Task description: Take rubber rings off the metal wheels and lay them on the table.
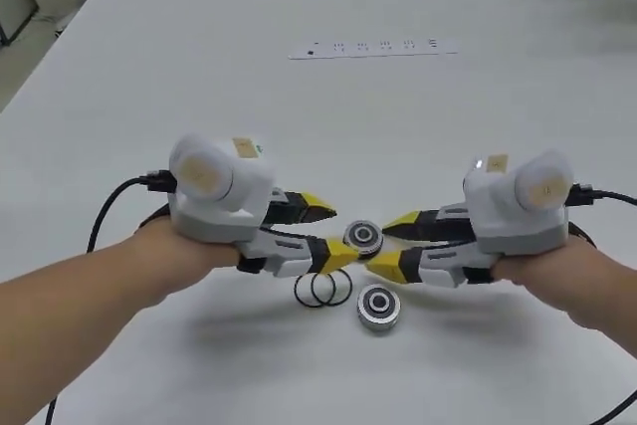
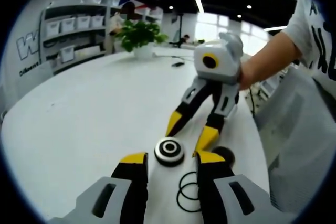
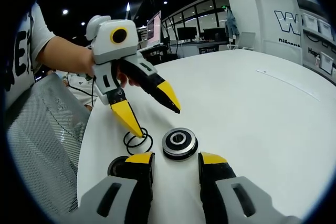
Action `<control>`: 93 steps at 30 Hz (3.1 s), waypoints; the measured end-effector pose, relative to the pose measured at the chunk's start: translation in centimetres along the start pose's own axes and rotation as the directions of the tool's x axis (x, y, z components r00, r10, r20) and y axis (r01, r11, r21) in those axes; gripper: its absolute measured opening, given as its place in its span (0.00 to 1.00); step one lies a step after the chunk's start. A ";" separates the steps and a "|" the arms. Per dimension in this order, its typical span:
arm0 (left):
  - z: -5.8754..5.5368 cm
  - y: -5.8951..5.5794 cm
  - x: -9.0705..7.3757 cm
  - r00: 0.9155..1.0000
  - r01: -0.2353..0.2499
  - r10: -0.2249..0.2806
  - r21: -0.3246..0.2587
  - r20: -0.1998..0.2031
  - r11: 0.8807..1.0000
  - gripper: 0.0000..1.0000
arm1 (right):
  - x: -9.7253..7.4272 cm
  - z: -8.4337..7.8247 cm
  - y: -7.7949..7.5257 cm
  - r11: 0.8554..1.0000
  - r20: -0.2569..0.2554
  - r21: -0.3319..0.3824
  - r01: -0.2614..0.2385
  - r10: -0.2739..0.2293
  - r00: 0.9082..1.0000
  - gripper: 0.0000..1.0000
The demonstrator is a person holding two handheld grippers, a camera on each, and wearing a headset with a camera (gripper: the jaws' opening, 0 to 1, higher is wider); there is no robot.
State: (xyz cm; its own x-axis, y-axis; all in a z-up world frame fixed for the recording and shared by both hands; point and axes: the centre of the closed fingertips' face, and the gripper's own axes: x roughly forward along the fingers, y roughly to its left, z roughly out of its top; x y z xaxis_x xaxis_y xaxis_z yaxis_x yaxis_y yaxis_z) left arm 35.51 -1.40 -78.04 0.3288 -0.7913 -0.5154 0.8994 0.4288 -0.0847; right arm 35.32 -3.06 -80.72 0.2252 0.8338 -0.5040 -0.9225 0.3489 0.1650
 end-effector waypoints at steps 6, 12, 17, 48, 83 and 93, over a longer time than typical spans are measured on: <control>0.4 0.1 0.8 1.000 0.006 -0.006 0.010 -0.001 1.000 0.31 | 0.0 0.1 -0.1 1.000 0.010 0.007 0.001 -0.001 1.000 0.30; 0.6 0.2 1.5 1.000 0.008 -0.008 0.020 -0.002 1.000 0.26 | -0.1 0.2 -0.1 1.000 0.018 0.011 -0.001 0.001 1.000 0.30; 0.2 -0.1 2.1 0.999 0.018 -0.017 0.053 -0.030 0.998 0.22 | -0.2 0.2 0.1 1.000 0.022 0.016 0.000 -0.001 1.000 0.30; -0.3 0.1 2.3 0.999 -0.044 0.047 0.077 -0.028 0.996 0.13 | 0.5 0.5 0.0 1.000 0.022 0.004 0.001 -0.001 1.000 0.24; -0.3 0.0 2.3 0.998 -0.052 0.054 0.067 -0.025 0.996 0.13 | -0.4 -0.6 -0.2 1.000 -0.007 -0.009 0.020 -0.020 1.000 0.04; -0.3 0.0 2.3 0.998 -0.057 0.059 0.068 -0.030 0.996 0.13 | -0.9 -0.5 -0.8 0.993 0.020 0.111 0.029 -0.032 0.999 0.00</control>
State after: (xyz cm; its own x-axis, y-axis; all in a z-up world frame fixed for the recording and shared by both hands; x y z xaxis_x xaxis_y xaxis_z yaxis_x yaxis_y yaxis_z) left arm 36.17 -3.12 -79.44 0.3723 -0.7512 -0.5451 0.8968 0.4424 0.0029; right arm 35.73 -4.31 -80.87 0.2606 0.8309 -0.4917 -0.8749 0.4186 0.2436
